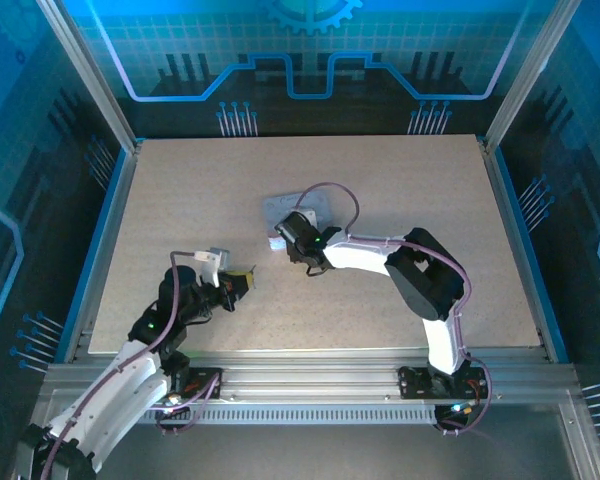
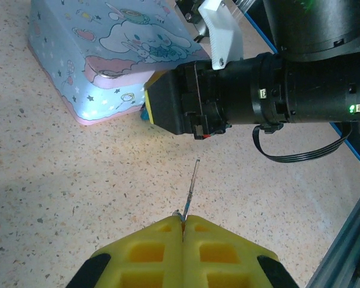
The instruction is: Unlock the padlock with the key
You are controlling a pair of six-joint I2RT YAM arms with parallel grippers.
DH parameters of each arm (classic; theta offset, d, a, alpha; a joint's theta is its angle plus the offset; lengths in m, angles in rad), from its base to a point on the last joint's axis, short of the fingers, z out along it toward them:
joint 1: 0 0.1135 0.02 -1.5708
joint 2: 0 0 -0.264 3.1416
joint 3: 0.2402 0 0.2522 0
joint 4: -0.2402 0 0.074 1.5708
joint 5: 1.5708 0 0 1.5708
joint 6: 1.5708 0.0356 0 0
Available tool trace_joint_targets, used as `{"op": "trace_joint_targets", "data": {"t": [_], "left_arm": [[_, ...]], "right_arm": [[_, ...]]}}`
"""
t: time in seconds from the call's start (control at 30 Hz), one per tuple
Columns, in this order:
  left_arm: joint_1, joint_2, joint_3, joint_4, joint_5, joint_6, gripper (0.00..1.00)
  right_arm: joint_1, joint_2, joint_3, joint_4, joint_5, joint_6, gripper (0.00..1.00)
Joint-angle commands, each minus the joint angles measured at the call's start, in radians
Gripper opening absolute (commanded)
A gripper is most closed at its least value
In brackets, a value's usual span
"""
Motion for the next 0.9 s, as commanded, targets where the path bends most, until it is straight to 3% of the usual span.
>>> {"op": "trace_joint_targets", "data": {"t": [0.0, 0.2, 0.6, 0.67, 0.87], "left_arm": [[0.006, -0.006, -0.001, 0.026, 0.027, -0.009, 0.0], [0.006, -0.009, 0.002, 0.017, 0.028, -0.009, 0.0], [0.006, -0.03, 0.003, -0.015, 0.023, 0.017, 0.0], [0.006, -0.032, 0.001, -0.018, 0.023, 0.021, 0.0], [0.006, -0.036, -0.005, -0.021, 0.024, 0.034, 0.0]], "right_arm": [[-0.004, -0.007, -0.015, 0.002, -0.003, 0.019, 0.35], [-0.01, 0.022, 0.01, -0.016, 0.037, 0.055, 0.41], [-0.01, 0.09, 0.083, -0.014, 0.05, 0.073, 0.42], [-0.01, 0.096, 0.087, -0.009, 0.051, 0.071, 0.39], [-0.009, 0.087, 0.087, 0.008, 0.031, 0.046, 0.14]]}}
